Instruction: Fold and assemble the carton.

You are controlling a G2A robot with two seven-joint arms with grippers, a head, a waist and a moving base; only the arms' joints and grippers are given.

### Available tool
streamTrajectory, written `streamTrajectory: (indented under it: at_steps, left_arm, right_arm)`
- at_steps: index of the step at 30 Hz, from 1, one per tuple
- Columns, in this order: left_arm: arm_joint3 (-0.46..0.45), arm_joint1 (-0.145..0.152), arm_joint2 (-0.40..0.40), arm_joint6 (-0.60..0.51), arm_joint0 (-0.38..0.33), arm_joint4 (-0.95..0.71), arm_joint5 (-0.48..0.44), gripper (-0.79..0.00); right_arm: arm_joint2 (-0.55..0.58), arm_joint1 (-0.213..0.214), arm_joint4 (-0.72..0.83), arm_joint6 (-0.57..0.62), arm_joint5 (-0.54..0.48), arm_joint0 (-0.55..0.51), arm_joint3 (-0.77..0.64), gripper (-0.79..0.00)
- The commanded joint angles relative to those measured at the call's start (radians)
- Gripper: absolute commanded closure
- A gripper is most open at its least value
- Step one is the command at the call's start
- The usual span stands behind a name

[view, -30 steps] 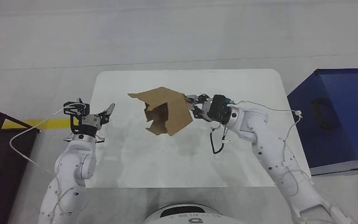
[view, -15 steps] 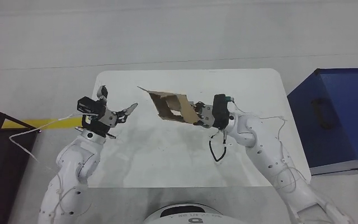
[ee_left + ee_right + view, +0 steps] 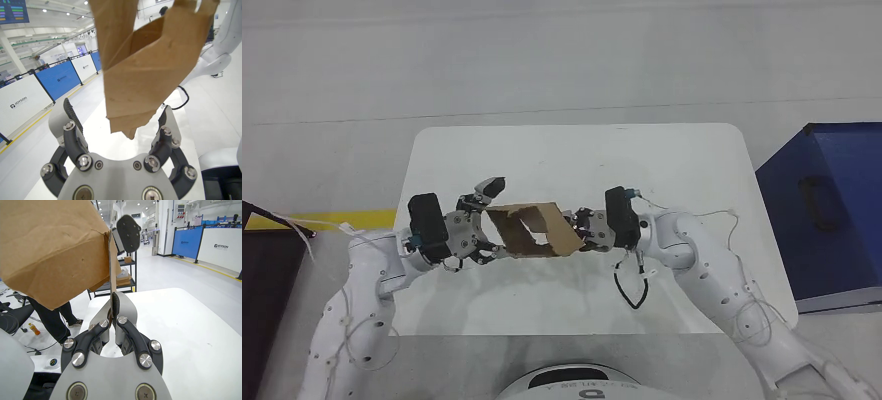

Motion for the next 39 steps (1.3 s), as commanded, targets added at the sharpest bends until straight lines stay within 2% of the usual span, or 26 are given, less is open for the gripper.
streamTrajectory:
  at_steps: [1, 3, 5, 7, 8, 10, 14, 15, 16, 17, 19, 21, 23, 25, 32, 36, 39]
  left_arm:
    - [-0.007, 0.013, 0.005, 0.027, 0.000, 0.009, 0.000, -0.613]
    - [-0.005, 0.022, 0.006, 0.051, -0.003, 0.005, 0.000, -0.551]
    - [0.003, 0.028, 0.005, 0.071, -0.009, -0.013, 0.000, -0.379]
    - [0.006, 0.033, 0.005, 0.080, -0.015, -0.027, 0.000, -0.320]
    - [0.006, 0.036, 0.005, 0.081, -0.017, -0.028, 0.000, -0.231]
    - [0.005, 0.041, 0.006, 0.083, -0.020, -0.027, 0.000, 0.000]
    - [0.029, 0.048, 0.008, 0.093, -0.021, -0.048, 0.000, 0.000]
    - [0.046, 0.048, 0.008, 0.093, -0.022, -0.073, 0.000, 0.000]
    - [0.070, 0.047, 0.006, 0.084, -0.023, -0.108, 0.007, 0.000]
    - [0.096, 0.046, 0.008, 0.065, -0.025, -0.158, 0.027, 0.000]
    - [0.150, 0.039, 0.027, -0.006, -0.029, -0.309, 0.096, 0.000]
    - [0.188, 0.032, 0.062, -0.134, -0.037, -0.508, 0.210, 0.000]
    - [0.196, 0.025, 0.098, -0.268, -0.055, -0.732, 0.304, 0.000]
    - [0.195, 0.024, 0.108, -0.374, -0.075, -0.883, 0.347, 0.000]
    - [0.184, 0.028, 0.117, -0.509, -0.081, -1.045, 0.273, 0.000]
    - [0.172, 0.029, 0.161, -0.614, -0.081, -1.181, 0.204, 0.000]
    - [0.173, 0.030, 0.202, -0.675, -0.078, -1.378, 0.174, 0.000]
  right_arm:
    - [-0.012, 0.003, 0.029, 0.026, 0.000, 0.009, 0.011, 0.000]
    - [-0.027, 0.005, 0.056, 0.049, 0.000, 0.019, 0.021, 0.000]
    - [-0.044, 0.006, 0.078, 0.073, 0.000, 0.031, 0.029, 0.000]
    - [-0.061, 0.007, 0.102, 0.095, 0.000, 0.045, 0.041, 0.000]
    - [-0.068, 0.007, 0.111, 0.106, 0.000, 0.052, 0.049, 0.000]
    - [-0.079, 0.007, 0.127, 0.125, 0.000, 0.066, 0.065, 0.000]
    - [-0.080, 0.007, 0.138, 0.144, 0.009, 0.085, 0.094, 0.000]
    - [-0.075, 0.007, 0.130, 0.147, 0.025, 0.088, 0.097, -0.203]
    - [-0.068, 0.007, 0.123, 0.144, 0.042, 0.088, 0.096, -0.603]
    - [-0.060, 0.008, 0.119, 0.135, 0.052, 0.087, 0.093, -0.785]
    - [-0.036, 0.011, 0.105, 0.104, 0.050, 0.080, 0.079, -0.785]
    - [0.000, 0.016, 0.077, 0.054, 0.057, 0.063, 0.059, -0.785]
    - [0.035, 0.021, 0.051, 0.000, 0.060, 0.037, 0.035, -0.785]
    - [0.071, 0.027, 0.029, -0.057, 0.069, 0.004, 0.012, -0.785]
    - [0.138, 0.034, 0.017, -0.164, 0.080, -0.070, -0.048, -0.785]
    - [0.145, 0.029, 0.106, -0.226, 0.088, -0.088, -0.059, -0.785]
    - [0.142, 0.025, 0.191, -0.244, 0.073, -0.096, -0.058, -0.785]
